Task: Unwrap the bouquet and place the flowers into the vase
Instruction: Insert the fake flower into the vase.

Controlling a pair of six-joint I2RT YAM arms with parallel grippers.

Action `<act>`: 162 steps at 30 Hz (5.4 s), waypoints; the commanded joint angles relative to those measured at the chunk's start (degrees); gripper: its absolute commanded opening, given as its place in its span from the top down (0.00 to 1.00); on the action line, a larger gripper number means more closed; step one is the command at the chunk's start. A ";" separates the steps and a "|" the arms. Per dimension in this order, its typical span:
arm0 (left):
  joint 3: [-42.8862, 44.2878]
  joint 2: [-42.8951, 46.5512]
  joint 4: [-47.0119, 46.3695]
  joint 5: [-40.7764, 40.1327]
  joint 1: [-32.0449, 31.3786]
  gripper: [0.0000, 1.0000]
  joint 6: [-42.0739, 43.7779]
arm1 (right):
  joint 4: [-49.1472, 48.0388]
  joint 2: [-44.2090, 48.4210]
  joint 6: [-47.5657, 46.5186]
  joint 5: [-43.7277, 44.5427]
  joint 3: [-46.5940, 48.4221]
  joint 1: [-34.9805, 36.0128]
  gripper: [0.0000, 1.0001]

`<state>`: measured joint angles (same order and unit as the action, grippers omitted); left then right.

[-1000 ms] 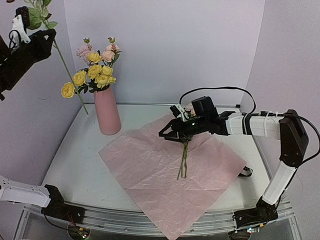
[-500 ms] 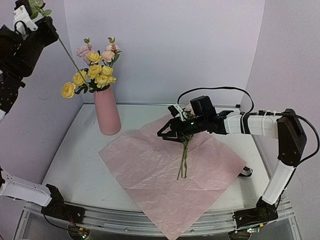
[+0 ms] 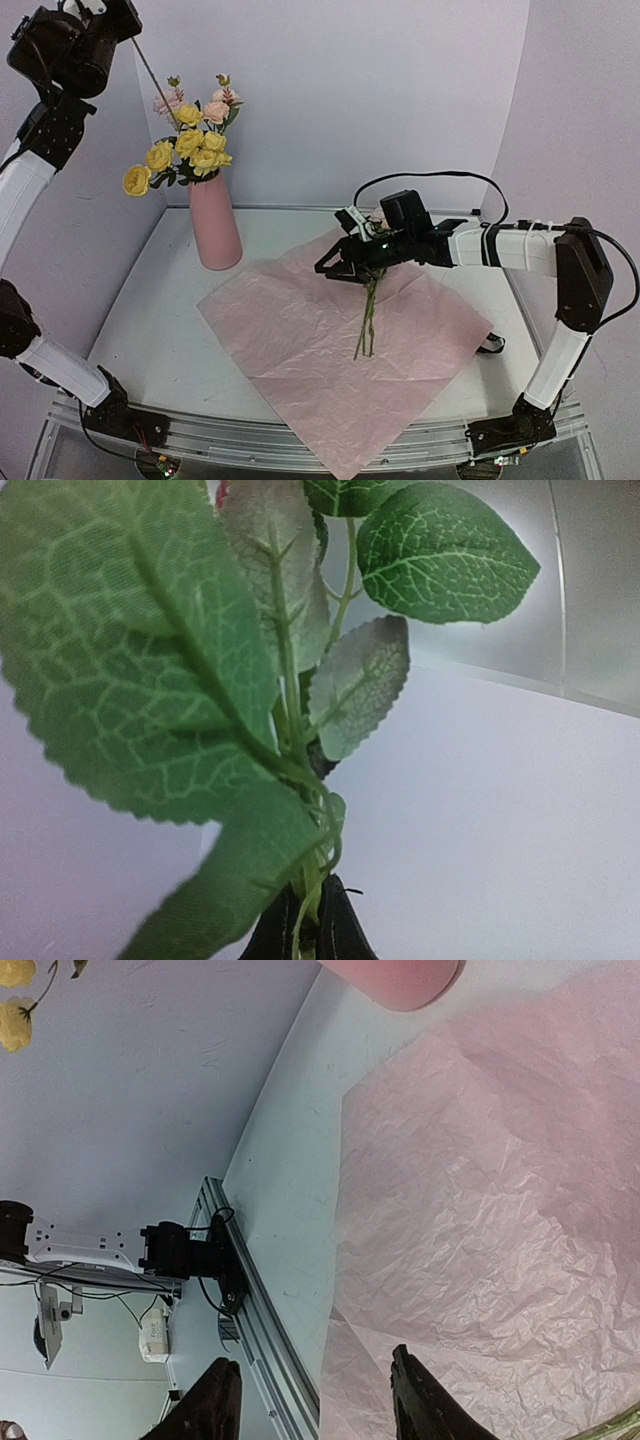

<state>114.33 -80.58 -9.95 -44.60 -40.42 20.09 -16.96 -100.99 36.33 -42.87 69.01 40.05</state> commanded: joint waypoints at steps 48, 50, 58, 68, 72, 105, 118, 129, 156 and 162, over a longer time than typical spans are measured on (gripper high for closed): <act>-16.70 -3.12 -2.11 16.97 25.93 1.00 -30.48 | 2.99 -4.37 -3.63 -3.62 8.92 -4.17 0.47; -16.84 -3.58 -2.09 17.94 25.98 1.00 -30.10 | 2.99 -4.49 -3.67 -3.53 9.03 -4.24 0.47; -22.64 -3.01 -2.01 23.56 25.95 1.00 -30.11 | 2.99 -5.23 -3.37 -3.62 9.91 -4.46 0.47; -31.95 -2.40 -0.99 33.85 25.96 0.96 -30.38 | 2.91 -5.28 -3.13 -3.50 9.58 -4.46 0.47; -30.44 -3.43 2.61 35.28 25.96 0.65 -30.24 | 2.90 -5.00 -3.00 -3.44 9.15 -4.45 0.47; -18.09 3.84 28.87 33.92 25.93 0.28 -42.33 | 1.07 -3.20 -1.09 -3.53 6.18 -4.46 0.47; -14.30 -4.10 29.25 34.05 25.94 0.34 -39.35 | 1.14 -2.89 -1.50 -4.66 5.95 -4.46 0.47; -6.52 -14.68 29.51 39.72 26.48 0.55 -38.66 | 1.34 -1.38 -2.68 -4.38 4.77 -4.54 0.47; -7.72 -8.84 29.49 37.68 27.15 1.00 -29.93 | 1.85 -3.22 -2.49 -5.74 6.69 -4.93 0.46; -9.06 -9.91 29.46 38.39 27.50 1.00 -27.34 | 1.85 -2.89 -2.31 -5.47 6.41 -4.94 0.46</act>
<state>105.61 -90.45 21.02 -6.98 -13.47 -10.35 -15.00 -105.30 34.09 -46.94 73.82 35.29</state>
